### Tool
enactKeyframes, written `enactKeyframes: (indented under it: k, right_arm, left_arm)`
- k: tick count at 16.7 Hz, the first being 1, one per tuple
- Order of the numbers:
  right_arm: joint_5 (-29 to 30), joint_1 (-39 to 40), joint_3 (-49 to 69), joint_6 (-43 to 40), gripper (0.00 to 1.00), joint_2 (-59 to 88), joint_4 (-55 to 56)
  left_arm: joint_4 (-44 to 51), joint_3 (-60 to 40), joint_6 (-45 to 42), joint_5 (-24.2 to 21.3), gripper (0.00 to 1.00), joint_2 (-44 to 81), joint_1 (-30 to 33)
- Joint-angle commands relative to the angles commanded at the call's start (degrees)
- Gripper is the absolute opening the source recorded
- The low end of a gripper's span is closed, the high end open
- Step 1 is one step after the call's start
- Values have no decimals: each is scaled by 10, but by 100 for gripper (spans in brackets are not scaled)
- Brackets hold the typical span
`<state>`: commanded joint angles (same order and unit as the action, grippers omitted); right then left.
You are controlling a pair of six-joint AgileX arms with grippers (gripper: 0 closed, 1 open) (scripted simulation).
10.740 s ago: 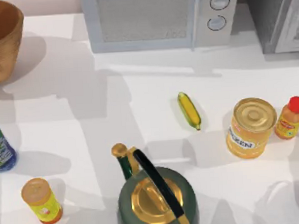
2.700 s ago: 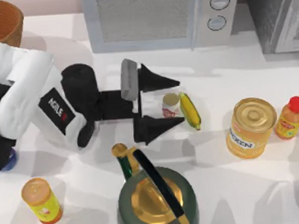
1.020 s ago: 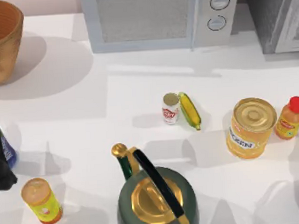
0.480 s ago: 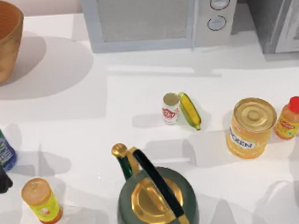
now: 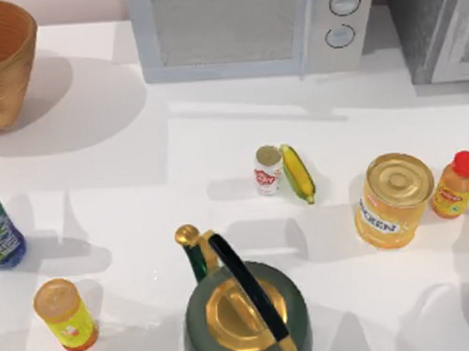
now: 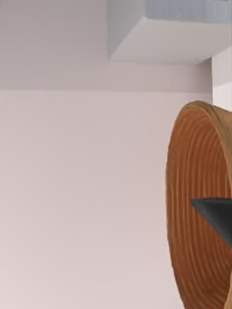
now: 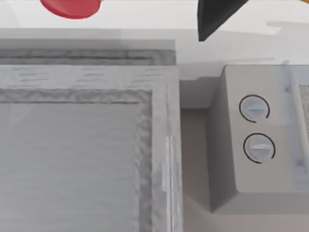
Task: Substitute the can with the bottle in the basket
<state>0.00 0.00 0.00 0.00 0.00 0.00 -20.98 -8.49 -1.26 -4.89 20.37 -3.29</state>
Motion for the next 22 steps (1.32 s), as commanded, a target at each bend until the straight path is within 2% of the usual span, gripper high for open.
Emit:
enactKeyframes:
  k: [5,9,14,22]
  right_arm:
    - [0,0,0,0,100,0,0]
    - [0,0,0,0,100,0,0]
    - [0,0,0,0,100,0,0]
    - [0,0,0,0,100,0,0]
  left_arm:
    - [-177,0,-18,-33,100,258,-10]
    - [-225,43,-22,-44,100,383,-17]
    - [-240,88,-26,-39,100,464,-42]
    - [-248,84,-25,-38,100,476,-44]
